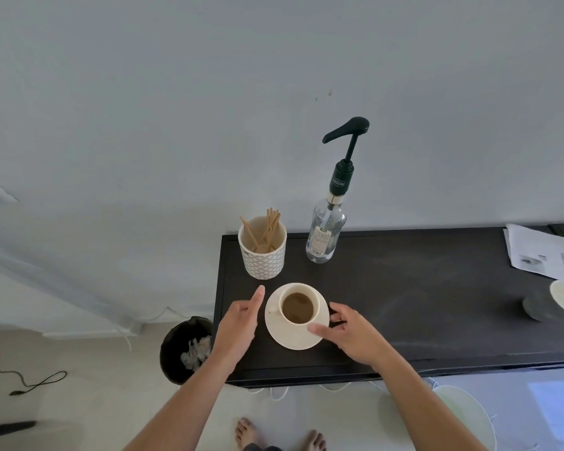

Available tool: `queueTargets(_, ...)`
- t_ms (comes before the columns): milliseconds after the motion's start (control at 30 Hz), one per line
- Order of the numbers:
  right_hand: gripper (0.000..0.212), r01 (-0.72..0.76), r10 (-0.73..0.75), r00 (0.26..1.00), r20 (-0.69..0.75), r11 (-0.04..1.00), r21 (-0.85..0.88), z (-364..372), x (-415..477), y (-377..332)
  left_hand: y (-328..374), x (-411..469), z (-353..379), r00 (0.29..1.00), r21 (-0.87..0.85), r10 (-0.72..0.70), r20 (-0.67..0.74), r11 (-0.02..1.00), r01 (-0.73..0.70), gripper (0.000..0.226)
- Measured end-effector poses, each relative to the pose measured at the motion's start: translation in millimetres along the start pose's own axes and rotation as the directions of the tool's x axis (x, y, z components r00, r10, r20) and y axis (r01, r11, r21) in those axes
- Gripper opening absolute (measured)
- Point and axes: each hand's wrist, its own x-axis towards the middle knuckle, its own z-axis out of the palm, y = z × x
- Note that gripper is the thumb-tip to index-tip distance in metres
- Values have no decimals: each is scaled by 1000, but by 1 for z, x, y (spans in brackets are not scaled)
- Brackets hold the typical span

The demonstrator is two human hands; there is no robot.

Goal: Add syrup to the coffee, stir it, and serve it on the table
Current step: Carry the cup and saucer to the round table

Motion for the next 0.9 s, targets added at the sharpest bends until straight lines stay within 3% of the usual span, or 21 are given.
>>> queueTargets(67, 101, -65, 69, 997, -26, 986, 155, 1, -1, -6, 3, 1, -1, 991, -71, -112, 71, 991, 117, 73)
queueTargets(167, 63, -125, 139, 990, -18, 934, 336, 1, 1, -17, 8, 2, -3, 963, -121, -172, 205, 972, 200, 66)
queueTargets(367, 55, -212, 234, 972, 6, 871, 443, -2, 12, -19, 12, 9, -1, 950, -101, -168, 263, 975, 200, 63)
queueTargets(900, 53, -184, 200, 979, 34, 804, 565, 2, 12, -10, -1, 16, 6, 959, -214, -123, 255, 960, 180, 52)
